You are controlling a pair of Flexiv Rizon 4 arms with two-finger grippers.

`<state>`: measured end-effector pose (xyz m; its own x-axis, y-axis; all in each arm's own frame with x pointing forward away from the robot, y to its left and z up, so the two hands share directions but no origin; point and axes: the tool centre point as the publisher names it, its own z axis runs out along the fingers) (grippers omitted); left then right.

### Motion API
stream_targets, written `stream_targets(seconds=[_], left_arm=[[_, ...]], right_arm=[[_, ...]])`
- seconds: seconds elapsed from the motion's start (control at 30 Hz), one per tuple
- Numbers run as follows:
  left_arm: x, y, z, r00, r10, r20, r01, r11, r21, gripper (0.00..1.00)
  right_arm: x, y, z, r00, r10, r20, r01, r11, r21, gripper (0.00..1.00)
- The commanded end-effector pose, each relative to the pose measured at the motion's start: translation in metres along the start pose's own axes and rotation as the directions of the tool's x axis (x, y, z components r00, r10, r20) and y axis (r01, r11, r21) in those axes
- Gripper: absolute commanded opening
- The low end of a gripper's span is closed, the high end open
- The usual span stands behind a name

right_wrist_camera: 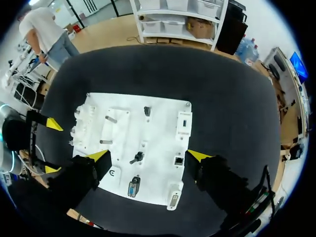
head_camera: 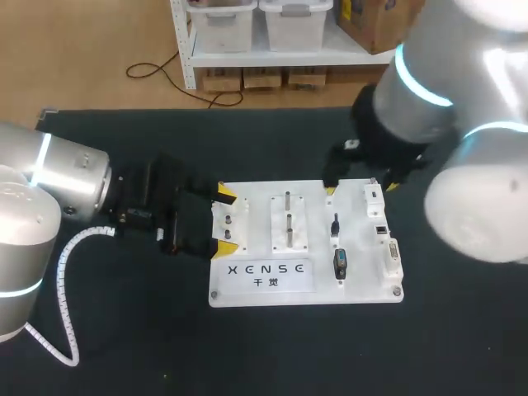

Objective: Insert the Ethernet cable into its matching sockets.

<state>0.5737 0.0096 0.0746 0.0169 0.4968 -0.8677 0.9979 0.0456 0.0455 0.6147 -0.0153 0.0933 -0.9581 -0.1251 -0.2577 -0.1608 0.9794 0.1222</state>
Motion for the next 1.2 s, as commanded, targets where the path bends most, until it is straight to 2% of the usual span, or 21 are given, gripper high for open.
stream_targets(seconds=[0.03,0.43,0.73,0.83,0.93,1.07,1.2], left_arm=[[0.002,-0.001,0.0,1.0,0.003,0.007,-0.003,1.0,-0.006,1.0],[0.002,-0.001,0.0,1.0,0.003,0.007,-0.003,1.0,-0.006,1.0],[0.002,-0.001,0.0,1.0,0.003,0.007,-0.003,1.0,-0.006,1.0],[0.002,-0.001,0.0,1.0,0.003,0.007,-0.003,1.0,-0.006,1.0],[0.002,-0.001,0.0,1.0,0.003,0.007,-0.003,1.0,-0.006,1.0],[0.002,-0.001,0.0,1.0,0.003,0.007,-0.003,1.0,-0.006,1.0],[0.002,-0.001,0.0,1.0,0.003,0.007,-0.003,1.0,-0.006,1.0]], right_arm=[[-0.003,0.012,0.018,0.999,0.01,-0.034,-0.008,0.998,0.064,1.0],[0.009,0.018,0.049,0.992,0.045,-0.115,-0.035,0.996,0.084,1.0],[0.021,0.017,0.061,0.986,0.051,-0.16,-0.036,0.995,0.096,1.0],[0.024,0.016,0.063,0.985,0.051,-0.166,-0.035,0.994,0.099,0.78],[0.025,0.015,0.064,0.984,0.05,-0.17,-0.033,0.994,0.102,0.51],[0.025,0.014,0.066,0.984,0.047,-0.173,-0.029,0.994,0.104,0.44],[0.026,0.016,0.066,0.984,0.04,-0.176,-0.022,0.995,0.102,0.3]])
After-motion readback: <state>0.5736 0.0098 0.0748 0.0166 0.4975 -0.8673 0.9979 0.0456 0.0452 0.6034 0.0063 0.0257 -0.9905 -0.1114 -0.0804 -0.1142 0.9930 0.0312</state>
